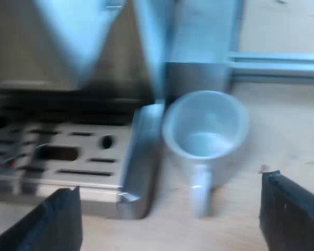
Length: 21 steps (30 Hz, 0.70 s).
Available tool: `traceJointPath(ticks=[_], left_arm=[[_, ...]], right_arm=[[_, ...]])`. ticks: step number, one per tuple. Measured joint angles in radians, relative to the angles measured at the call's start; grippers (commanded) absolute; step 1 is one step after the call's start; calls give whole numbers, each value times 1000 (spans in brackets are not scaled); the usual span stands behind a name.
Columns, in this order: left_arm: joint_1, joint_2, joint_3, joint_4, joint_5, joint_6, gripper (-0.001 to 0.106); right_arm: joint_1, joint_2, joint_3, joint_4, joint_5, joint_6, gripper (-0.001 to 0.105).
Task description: Put the handle in the coffee machine
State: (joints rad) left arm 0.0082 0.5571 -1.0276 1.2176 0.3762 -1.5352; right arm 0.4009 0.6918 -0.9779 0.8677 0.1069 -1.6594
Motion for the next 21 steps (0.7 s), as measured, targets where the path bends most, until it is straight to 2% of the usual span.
traceJointPath(ticks=[3,8,13,21], left_arm=[[28,0,0,-1,17,-4,84],[28,0,0,-1,40,-7,84],[28,0,0,-1,106,-7,84],[28,-67,0,1,108,-7,84]], right_arm=[[-128,0,0,28,-28,-4,71],[-265,-21,0,61,-34,-65,71],[-392,-90,0,88,-37,-117,71],[-459,-243,0,125,-96,-164,71]])
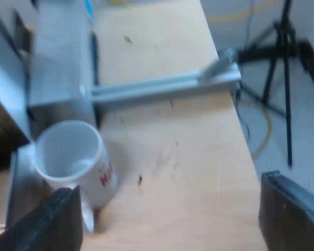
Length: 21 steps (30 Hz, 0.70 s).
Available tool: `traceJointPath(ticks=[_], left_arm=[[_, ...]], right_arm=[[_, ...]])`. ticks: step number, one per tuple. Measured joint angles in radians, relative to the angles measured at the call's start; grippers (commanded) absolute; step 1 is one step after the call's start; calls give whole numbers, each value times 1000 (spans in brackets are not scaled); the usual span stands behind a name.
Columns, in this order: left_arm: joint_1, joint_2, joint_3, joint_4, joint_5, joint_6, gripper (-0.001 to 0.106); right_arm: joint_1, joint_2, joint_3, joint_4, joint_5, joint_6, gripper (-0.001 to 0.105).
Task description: Put the handle in the coffee machine
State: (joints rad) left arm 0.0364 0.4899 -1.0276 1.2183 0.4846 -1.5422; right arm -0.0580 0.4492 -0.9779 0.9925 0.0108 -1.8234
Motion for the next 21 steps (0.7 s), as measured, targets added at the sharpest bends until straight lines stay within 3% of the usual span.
traceJointPath(ticks=[12,21], left_arm=[[0,-294,0,18,6,52,84],[0,-478,52,168,6,121,84]], right_arm=[[0,-340,0,47,-28,-22,71],[0,-458,-7,79,-29,-22,71]])
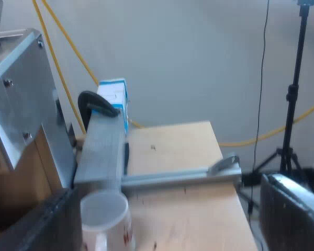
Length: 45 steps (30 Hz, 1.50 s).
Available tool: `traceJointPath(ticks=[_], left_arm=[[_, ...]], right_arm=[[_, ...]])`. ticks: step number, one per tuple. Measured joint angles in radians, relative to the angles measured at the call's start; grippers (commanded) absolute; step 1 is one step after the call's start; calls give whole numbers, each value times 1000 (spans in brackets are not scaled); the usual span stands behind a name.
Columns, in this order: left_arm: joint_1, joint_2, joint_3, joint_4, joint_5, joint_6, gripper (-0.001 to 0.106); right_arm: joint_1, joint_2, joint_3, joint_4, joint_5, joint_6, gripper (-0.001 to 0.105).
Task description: Put the handle in the coffee machine
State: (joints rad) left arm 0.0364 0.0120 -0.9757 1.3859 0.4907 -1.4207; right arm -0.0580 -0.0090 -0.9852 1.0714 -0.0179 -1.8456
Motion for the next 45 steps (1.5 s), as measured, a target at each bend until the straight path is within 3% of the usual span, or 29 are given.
traceJointPath(ticks=[11,17,22,25,28,30,33,38,39,45], left_arm=[[4,-27,64,139,3,69,84],[9,-27,67,116,6,91,84],[-12,-27,120,-19,-16,-19,84],[-22,-27,181,-122,-80,-75,84],[-26,-27,252,-224,-151,-178,84],[-28,-25,306,-297,-231,-231,84],[-28,-25,371,-364,-282,-246,84],[-28,-25,432,-396,-297,-248,84],[-28,-25,478,-404,-302,-248,84],[-28,-25,507,-430,-306,-248,84]], right_arm=[[0,0,6,189,-7,0,71],[0,0,15,188,-12,5,71],[0,0,88,121,-70,5,71],[0,0,146,75,-91,5,71],[0,2,204,33,-92,5,71],[0,2,254,7,-93,5,71],[0,2,314,-12,-93,5,71],[0,2,397,-39,-93,5,71],[0,2,412,-44,-93,5,71],[0,4,471,-61,-93,5,71]])
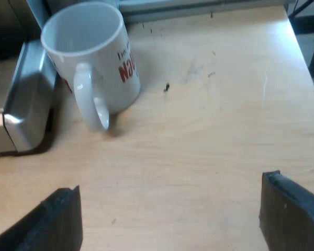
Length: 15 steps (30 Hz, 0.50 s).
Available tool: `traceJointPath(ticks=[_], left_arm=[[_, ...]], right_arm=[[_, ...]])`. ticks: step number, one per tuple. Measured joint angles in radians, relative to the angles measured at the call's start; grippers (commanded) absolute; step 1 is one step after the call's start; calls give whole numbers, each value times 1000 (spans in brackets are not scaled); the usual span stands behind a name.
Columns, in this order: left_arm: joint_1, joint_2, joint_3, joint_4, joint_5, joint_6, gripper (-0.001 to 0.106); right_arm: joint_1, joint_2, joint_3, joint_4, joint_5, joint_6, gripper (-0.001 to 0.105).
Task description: Put the handle in the coffee machine
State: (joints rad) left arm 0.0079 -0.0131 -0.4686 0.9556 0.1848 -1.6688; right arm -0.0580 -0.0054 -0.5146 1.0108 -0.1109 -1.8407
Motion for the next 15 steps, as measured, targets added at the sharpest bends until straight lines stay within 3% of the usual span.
traceJointPath(ticks=[15], left_arm=[[0,0,0,0,0,0,84]], right_arm=[[0,0,9,-4,0,0,71]])
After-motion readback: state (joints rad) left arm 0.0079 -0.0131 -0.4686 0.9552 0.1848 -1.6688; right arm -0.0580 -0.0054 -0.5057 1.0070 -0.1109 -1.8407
